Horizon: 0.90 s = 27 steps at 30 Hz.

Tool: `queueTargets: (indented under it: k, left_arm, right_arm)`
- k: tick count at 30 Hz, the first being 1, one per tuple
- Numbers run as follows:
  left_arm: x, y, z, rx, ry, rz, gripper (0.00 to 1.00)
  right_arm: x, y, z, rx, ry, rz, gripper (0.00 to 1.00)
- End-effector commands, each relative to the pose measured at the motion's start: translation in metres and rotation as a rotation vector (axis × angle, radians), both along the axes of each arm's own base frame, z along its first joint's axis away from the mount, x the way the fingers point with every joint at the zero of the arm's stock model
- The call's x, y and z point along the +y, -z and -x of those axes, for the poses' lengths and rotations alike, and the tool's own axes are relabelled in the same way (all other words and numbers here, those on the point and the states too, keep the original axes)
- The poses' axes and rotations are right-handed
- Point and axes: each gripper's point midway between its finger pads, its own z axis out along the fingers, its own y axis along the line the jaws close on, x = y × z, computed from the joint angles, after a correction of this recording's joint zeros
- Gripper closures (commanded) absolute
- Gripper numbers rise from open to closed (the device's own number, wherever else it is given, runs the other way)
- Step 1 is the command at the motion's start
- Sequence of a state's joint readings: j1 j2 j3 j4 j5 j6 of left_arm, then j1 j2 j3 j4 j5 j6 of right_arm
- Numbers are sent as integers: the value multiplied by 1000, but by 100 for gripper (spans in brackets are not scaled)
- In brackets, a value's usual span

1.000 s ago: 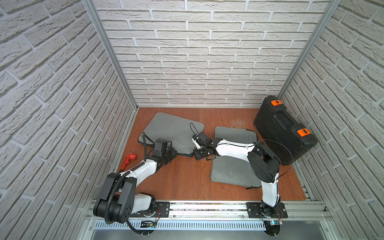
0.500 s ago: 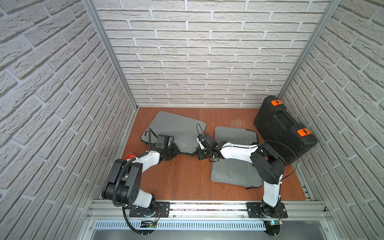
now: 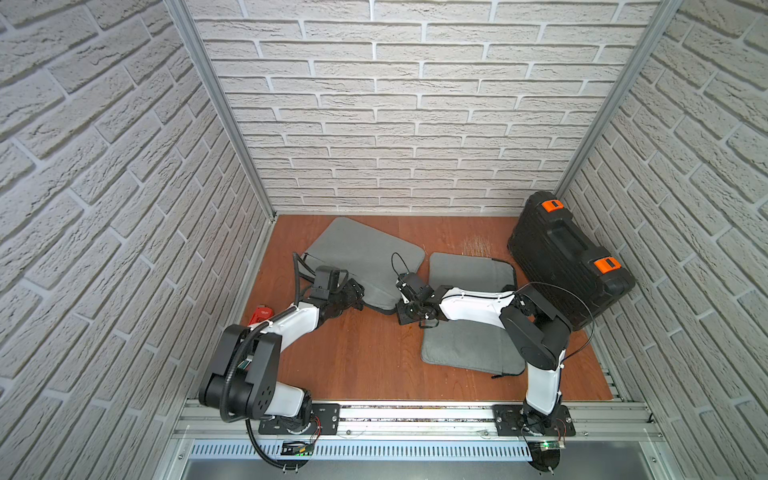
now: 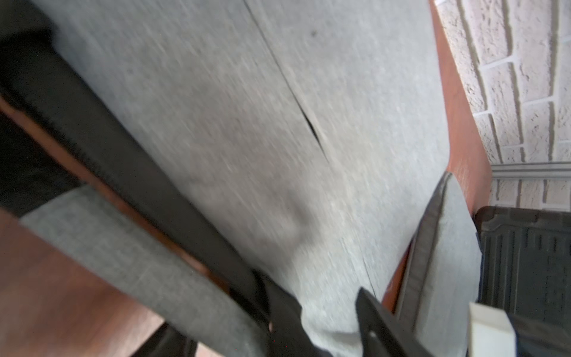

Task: Open the zippered laptop bag and take out the laptop
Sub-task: Adjust the zippered laptop bag at the center of the board.

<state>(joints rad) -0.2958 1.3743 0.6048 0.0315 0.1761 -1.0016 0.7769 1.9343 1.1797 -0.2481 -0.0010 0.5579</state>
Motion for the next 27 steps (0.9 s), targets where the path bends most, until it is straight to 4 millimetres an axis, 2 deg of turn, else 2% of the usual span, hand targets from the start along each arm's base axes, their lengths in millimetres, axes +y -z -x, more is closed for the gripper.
queueTargets:
  k: [1,5,14,20,24,27]
  left_arm:
    - [-2,3,18,7,-48,-24,13]
    - [-24,0,29,-1,-25,-10,13]
    - [-64,14,20,11,27,46,27]
    - [-75,30,19,49,39,75,52]
    - [-74,33,20,59,34,74,83]
    - [-70,34,23,64,28,61,99]
  right_arm:
    - [1,-5,11,33,-9,5,94]
    - [8,-7,15,39,-25,-26,94]
    - [31,-16,28,51,-64,-102,95]
    - [38,-18,33,69,-77,-131,94]
    - [30,-17,31,62,-69,-81,95]
    - [24,-17,27,50,-69,-38,94]
